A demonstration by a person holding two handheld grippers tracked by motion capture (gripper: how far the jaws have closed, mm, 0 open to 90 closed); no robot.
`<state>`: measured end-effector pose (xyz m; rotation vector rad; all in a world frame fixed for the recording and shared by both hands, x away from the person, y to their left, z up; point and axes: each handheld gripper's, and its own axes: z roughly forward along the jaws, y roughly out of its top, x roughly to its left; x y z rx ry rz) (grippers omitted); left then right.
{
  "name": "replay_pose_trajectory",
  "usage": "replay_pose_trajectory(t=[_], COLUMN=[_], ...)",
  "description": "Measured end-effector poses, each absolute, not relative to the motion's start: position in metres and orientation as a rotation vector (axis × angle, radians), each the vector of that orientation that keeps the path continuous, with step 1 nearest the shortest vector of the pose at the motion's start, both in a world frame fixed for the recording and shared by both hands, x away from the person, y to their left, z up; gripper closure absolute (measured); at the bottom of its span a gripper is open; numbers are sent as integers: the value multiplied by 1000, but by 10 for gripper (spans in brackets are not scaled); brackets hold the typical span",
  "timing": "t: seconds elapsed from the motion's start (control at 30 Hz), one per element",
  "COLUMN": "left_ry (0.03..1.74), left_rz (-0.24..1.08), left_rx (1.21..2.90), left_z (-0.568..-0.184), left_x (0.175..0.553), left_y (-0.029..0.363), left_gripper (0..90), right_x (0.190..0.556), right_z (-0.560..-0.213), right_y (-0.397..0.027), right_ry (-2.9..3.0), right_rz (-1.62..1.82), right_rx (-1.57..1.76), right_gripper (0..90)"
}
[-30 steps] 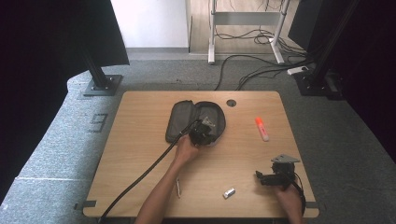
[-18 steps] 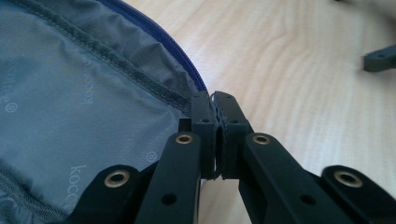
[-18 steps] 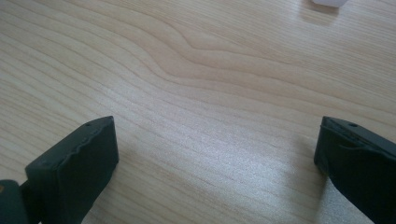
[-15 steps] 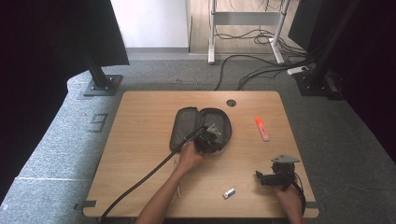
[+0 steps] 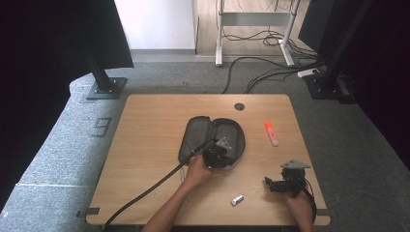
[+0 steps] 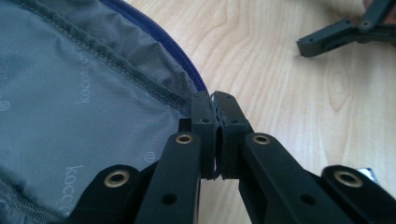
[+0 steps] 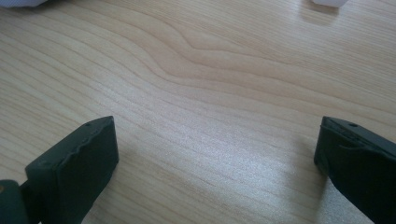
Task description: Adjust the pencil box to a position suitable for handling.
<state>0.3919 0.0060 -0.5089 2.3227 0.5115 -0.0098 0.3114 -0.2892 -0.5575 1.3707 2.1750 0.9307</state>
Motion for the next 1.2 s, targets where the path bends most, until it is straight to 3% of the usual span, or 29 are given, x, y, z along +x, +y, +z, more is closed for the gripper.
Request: replay_pose_trajectory(t=[0.83,1.03,1.2], left_ry=[406,400,437], left_rz=[-84,-31,18], left_rx=[2337,2333,2310], left_z=[-512,-509,-501], left_x=[345,342,342], left_y=[-2,-2,5], left_gripper=[867,742,573], right_x=[311,311,311], right_z=[-558,-558,-557], right_y=[-289,-289,-289], right_ry=[2176,2176,2176], right_rz=[930,930,930], right_rx=[1371,1371,1371], right_gripper=[0,0,0])
